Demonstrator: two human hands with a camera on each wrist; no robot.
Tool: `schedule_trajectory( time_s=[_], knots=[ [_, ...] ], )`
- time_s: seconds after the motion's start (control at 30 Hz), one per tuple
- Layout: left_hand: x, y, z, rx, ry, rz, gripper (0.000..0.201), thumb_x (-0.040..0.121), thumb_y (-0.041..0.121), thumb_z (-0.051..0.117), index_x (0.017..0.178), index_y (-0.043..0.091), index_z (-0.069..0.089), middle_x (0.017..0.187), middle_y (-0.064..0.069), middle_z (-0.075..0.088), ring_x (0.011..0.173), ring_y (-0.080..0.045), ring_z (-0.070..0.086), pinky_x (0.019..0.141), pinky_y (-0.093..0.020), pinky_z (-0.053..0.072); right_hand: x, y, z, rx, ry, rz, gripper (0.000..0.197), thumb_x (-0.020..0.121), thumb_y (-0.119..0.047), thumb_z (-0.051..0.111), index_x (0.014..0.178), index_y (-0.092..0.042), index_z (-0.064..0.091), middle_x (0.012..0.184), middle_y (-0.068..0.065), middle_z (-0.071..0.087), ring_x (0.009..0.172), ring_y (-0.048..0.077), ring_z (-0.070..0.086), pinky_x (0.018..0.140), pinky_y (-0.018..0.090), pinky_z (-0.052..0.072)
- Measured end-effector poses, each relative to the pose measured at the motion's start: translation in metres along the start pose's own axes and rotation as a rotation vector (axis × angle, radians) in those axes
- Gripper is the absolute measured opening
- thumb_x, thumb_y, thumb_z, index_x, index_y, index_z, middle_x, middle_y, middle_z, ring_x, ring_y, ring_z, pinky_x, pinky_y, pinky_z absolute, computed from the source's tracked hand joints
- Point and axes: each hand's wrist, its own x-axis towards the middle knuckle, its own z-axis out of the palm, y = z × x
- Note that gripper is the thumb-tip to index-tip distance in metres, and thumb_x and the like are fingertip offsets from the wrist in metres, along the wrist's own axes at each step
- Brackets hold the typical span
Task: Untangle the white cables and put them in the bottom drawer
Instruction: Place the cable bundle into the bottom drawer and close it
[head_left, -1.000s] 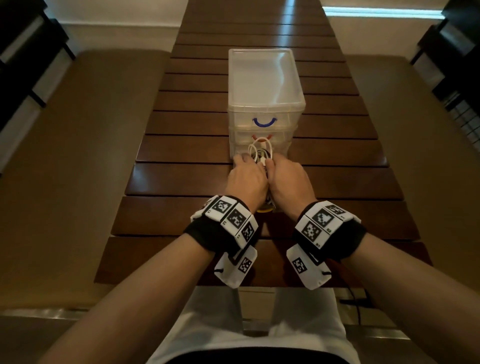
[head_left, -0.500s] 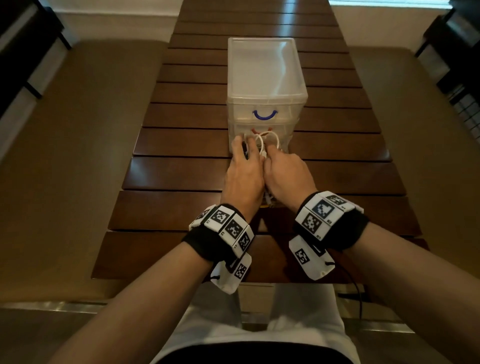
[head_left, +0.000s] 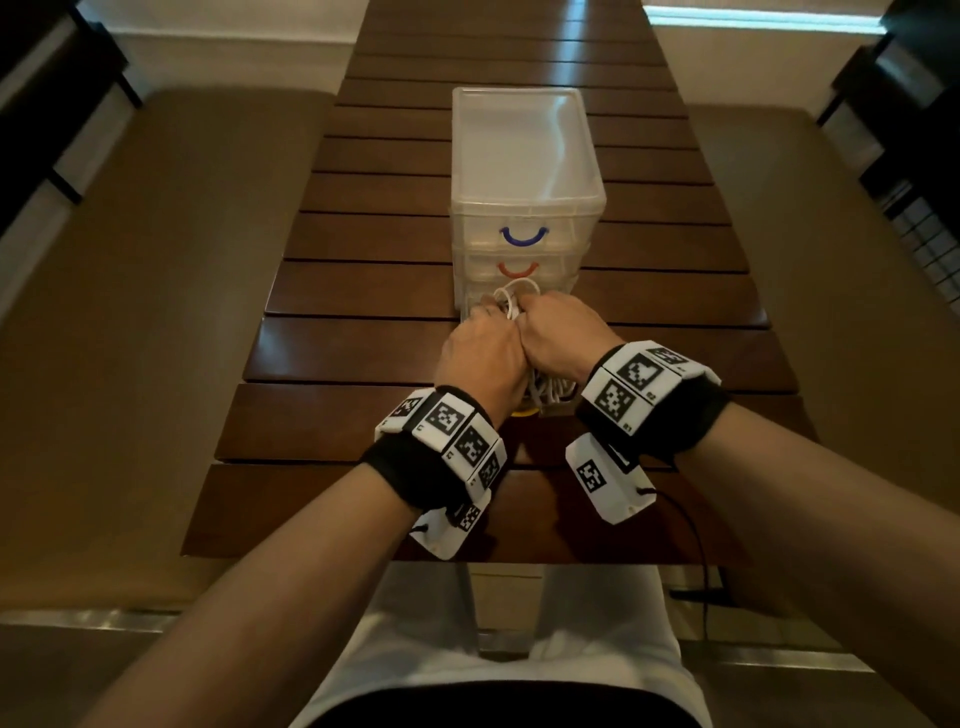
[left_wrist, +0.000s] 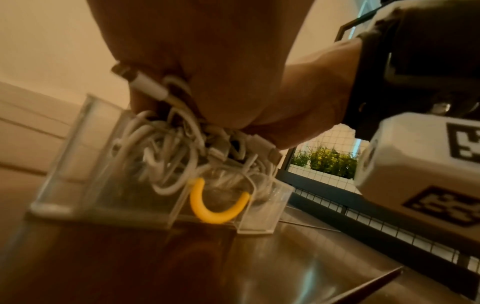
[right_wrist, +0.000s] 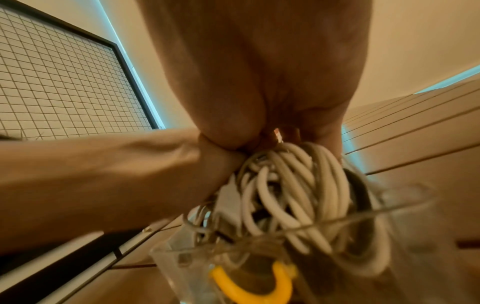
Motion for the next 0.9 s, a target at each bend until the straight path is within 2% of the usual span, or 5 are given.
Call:
schedule_trajectory(
  time_s=[0.23, 0.4, 0.63, 0.8, 0.9],
  knots=[
    [0.017, 0.0, -0.004, 0.161, -0.021, 0.102, 0.033, 0.096, 0.024, 0.035, 0.092, 0.007, 0.064, 0.095, -0.013, 0.066, 0.089, -0.033, 0.063, 0.063, -0.035, 0.033, -0.027, 0.01, 0.012, 0.184, 0.322, -0.145, 0.035, 0.097, -0.022, 0.04, 0.132, -0.017, 0.042, 0.105, 0.012, 0.064, 0.094, 0.032, 0.063, 0.075, 0.036, 0.045],
    [0.023, -0.01, -0.001, 0.166, -0.043, 0.092, 0.034, 0.097, 0.023, 0.034, 0.106, 0.007, 0.062, 0.108, -0.019, 0.059, 0.097, -0.033, 0.057, 0.066, -0.035, 0.032, -0.012, 0.009, 0.007, -0.062, 0.172, -0.098, 0.03, 0.097, -0.017, 0.039, 0.116, -0.01, 0.062, 0.11, 0.018, 0.069, 0.1, 0.039, 0.062, 0.08, 0.038, 0.046],
    [0.004, -0.008, -0.001, 0.034, 0.005, 0.076, 0.026, 0.093, 0.016, 0.041, 0.11, 0.007, 0.059, 0.114, -0.015, 0.057, 0.108, -0.031, 0.048, 0.075, -0.034, 0.036, -0.016, -0.003, -0.002, 0.021, -0.065, 0.001, 0.039, 0.106, -0.019, 0.027, 0.136, 0.002, 0.042, 0.14, 0.029, 0.044, 0.126, 0.042, 0.046, 0.094, 0.037, 0.037],
    [-0.004, -0.006, -0.019, -0.431, 0.019, -0.169, 0.028, 0.1, 0.022, 0.036, 0.11, 0.003, 0.055, 0.115, -0.02, 0.06, 0.107, -0.039, 0.054, 0.081, -0.041, 0.04, -0.011, -0.004, 0.005, 0.213, -0.069, 0.072, 0.039, 0.105, -0.018, 0.033, 0.138, 0.002, 0.042, 0.142, 0.025, 0.041, 0.128, 0.04, 0.045, 0.099, 0.037, 0.037],
    [0.006, -0.007, -0.028, -0.277, -0.075, -0.168, 0.032, 0.099, 0.025, 0.037, 0.104, 0.003, 0.06, 0.112, -0.024, 0.063, 0.105, -0.042, 0.056, 0.08, -0.04, 0.041, -0.008, -0.001, 0.017, 0.255, 0.076, 0.077, 0.034, 0.105, -0.021, 0.036, 0.131, -0.001, 0.046, 0.131, 0.025, 0.052, 0.12, 0.039, 0.051, 0.083, 0.035, 0.037]
  ],
)
